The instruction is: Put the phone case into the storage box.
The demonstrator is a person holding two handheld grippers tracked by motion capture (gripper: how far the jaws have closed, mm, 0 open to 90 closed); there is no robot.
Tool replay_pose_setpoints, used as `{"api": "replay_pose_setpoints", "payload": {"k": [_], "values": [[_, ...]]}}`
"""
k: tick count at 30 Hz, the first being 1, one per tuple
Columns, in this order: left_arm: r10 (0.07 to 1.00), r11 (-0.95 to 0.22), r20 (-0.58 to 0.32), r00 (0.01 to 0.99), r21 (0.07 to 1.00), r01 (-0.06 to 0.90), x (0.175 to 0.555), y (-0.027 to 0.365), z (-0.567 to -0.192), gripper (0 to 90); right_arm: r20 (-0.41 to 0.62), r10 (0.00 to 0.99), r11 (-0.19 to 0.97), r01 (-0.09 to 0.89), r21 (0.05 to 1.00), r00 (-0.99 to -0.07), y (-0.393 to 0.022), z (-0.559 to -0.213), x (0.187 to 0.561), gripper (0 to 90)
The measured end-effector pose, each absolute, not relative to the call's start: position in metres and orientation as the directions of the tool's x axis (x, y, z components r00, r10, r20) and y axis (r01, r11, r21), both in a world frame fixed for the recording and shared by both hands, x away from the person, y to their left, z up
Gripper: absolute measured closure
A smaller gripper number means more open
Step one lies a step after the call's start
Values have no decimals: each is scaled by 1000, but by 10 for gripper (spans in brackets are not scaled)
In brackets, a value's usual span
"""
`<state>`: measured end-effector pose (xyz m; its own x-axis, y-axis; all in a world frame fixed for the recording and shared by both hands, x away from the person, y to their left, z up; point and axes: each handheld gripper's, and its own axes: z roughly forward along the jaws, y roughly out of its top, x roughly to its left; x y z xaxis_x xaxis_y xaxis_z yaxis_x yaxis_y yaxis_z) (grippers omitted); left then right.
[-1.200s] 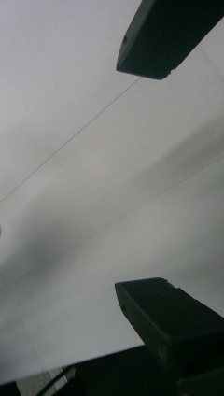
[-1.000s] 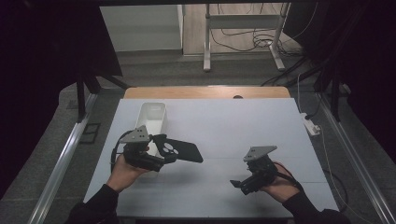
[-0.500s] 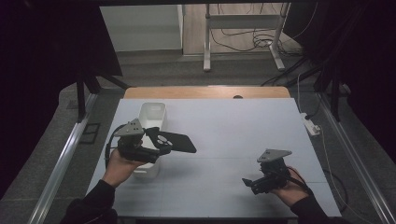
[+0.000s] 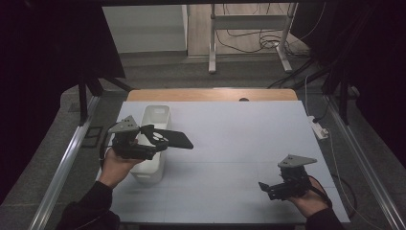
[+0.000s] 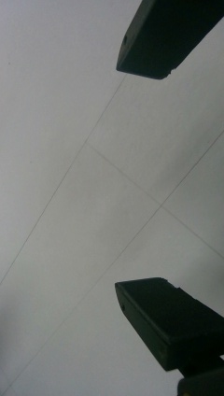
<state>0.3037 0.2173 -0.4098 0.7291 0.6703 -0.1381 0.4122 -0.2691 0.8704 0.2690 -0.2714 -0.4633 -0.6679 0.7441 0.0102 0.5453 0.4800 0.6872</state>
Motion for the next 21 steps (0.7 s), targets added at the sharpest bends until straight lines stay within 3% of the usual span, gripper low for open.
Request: {"api": "replay_pose_setpoints", "payload": {"k": [21], "values": [[756, -253, -126, 642, 848, 465, 313, 240, -392, 132, 21, 809, 407, 585, 702, -588, -303, -459, 256, 0]]}}
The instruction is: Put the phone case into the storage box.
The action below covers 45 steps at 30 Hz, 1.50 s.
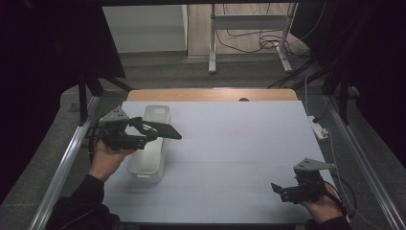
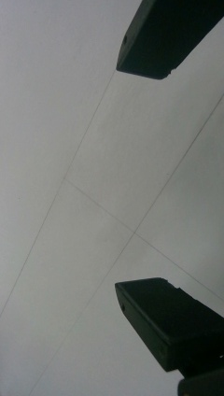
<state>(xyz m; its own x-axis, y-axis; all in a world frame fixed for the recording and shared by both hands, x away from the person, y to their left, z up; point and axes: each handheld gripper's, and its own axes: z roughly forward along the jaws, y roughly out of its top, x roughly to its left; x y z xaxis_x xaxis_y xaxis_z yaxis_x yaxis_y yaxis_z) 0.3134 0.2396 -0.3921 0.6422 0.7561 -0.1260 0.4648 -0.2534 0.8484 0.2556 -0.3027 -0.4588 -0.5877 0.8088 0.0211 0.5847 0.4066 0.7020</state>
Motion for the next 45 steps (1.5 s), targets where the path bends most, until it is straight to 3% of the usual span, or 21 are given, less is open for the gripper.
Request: {"api": "replay_pose_setpoints", "payload": {"k": [23, 45], "values": [[858, -256, -81, 507, 788, 560, 329, 261, -373, 132, 38, 824, 364, 579, 730, -565, -311, -451, 240, 0], [911, -251, -50, 408, 718, 649, 364, 246, -374, 133, 36, 817, 373, 575, 728, -576, -310, -451, 238, 0]]}}
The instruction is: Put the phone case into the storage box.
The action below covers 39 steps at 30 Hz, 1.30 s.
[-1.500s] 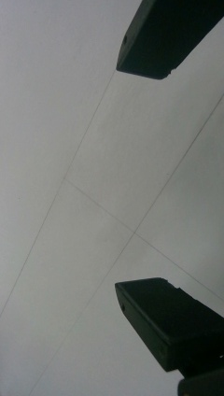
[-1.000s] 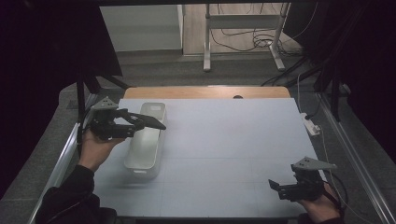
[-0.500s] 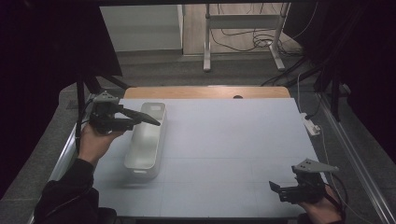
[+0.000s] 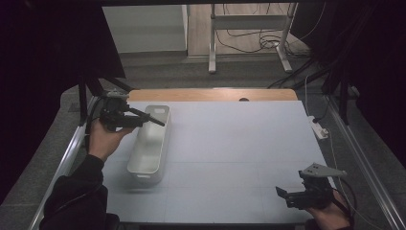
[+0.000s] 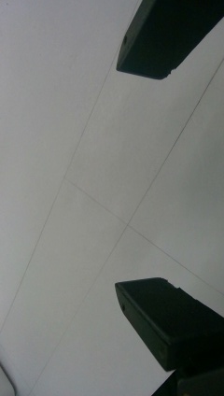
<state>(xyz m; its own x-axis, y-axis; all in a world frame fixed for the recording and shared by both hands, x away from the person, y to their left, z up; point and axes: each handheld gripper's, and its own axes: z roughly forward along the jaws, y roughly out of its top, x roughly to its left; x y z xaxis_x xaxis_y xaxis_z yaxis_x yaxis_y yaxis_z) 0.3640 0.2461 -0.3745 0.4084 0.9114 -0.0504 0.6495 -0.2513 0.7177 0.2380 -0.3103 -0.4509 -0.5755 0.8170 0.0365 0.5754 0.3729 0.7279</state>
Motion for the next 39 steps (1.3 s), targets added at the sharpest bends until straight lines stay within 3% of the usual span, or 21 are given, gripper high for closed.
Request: {"api": "replay_pose_setpoints", "payload": {"k": [21, 39], "values": [[943, -252, 0, 333, 654, 713, 399, 223, -387, 133, 43, 810, 381, 580, 720, -585, -310, -451, 239, 0], [972, -185, -4, 234, 599, 779, 422, 212, -400, 132, 47, 804, 387, 582, 715, -593, -310, -452, 239, 0]]}}
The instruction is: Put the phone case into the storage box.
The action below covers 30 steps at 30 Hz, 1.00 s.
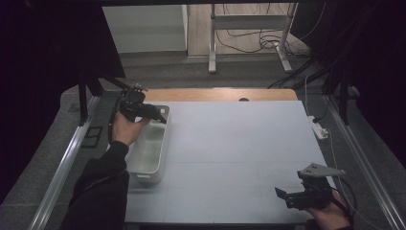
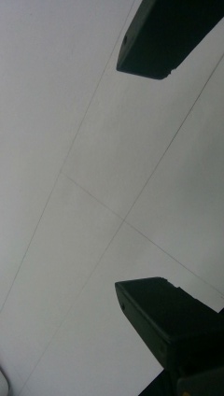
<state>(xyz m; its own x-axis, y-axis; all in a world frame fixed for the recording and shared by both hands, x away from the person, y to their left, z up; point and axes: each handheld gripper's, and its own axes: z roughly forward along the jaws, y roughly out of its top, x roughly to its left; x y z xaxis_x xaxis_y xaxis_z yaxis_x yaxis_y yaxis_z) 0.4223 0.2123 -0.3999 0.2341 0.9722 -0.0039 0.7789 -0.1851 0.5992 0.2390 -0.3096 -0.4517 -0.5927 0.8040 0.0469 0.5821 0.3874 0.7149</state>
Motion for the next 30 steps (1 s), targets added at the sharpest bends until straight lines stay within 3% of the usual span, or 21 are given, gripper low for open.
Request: {"api": "replay_pose_setpoints", "payload": {"k": [17, 30], "values": [[989, -125, -6, 150, 521, 845, 446, 202, -403, 130, 51, 800, 391, 583, 712, -597, -310, -452, 239, 0], [995, -81, -14, 102, 510, 856, 457, 197, -407, 128, 51, 799, 392, 583, 712, -600, -310, -452, 239, 0]]}}
